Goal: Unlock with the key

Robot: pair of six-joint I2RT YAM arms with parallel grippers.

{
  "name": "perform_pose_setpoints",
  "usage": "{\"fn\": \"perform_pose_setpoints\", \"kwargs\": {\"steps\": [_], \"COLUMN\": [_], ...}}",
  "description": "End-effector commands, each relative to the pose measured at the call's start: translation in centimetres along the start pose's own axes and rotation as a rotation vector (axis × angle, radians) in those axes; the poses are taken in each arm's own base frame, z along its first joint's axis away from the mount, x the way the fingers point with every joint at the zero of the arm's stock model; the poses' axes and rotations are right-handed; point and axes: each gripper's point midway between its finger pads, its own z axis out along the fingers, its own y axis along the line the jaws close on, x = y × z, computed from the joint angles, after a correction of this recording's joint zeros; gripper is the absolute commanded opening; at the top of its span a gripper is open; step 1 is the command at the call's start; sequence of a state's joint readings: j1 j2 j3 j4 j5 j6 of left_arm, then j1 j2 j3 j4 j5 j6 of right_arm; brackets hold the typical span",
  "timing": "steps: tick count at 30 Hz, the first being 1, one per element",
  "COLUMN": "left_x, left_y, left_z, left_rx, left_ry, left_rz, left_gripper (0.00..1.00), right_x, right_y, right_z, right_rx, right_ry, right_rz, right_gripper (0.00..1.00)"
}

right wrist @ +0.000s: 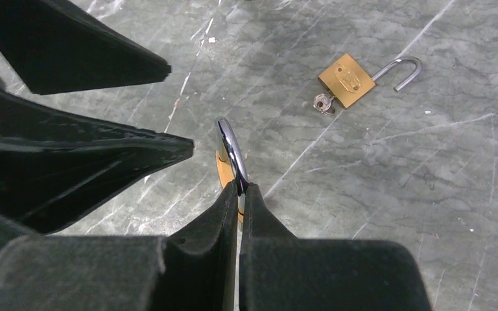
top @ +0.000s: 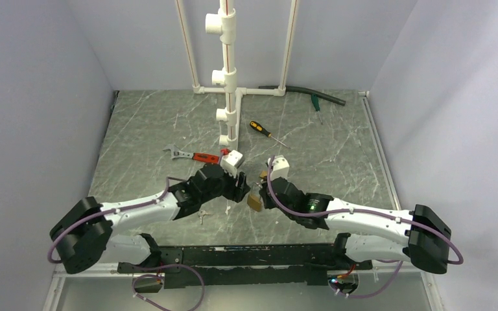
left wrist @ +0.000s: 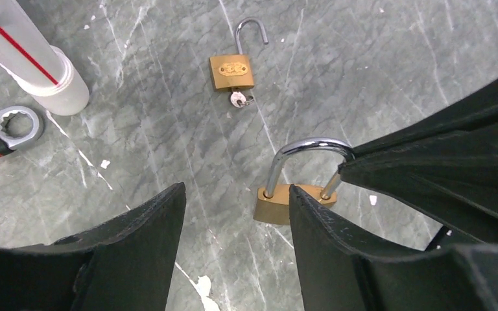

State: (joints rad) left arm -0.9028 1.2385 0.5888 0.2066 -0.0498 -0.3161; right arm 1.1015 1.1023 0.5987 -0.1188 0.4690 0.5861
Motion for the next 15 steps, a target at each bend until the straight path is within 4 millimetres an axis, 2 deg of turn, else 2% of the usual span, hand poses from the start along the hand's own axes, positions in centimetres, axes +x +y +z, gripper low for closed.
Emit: {"fn": "perform_pose_setpoints", "kwargs": {"steps": [1, 10, 15], "left_x": [-1.5, -0.3, 0.2], "left_y": [-0.5, -1.0, -1.0], "left_z": [1.2, 2.9, 4.0], "left_rx": [0.027, 0.056, 0.055], "left_ry": [-0.079, -0.066, -0.046], "left_rz": [-0.009, -0.037, -0.053], "left_gripper": [0.63, 0.58, 0.49], "right_x": [-3.4, -3.4, -3.3], "right_y": [2.1, 2.5, 2.6], "right_z": [-0.2, 0.0, 0.0], "right_rx": [-0.062, -0.074, -0.08], "right_ry": [-0.107, -0.1, -0.096], "right_rz": [0.054, 0.055, 0.058], "right_gripper": [0.0, 0.0, 0.0]}}
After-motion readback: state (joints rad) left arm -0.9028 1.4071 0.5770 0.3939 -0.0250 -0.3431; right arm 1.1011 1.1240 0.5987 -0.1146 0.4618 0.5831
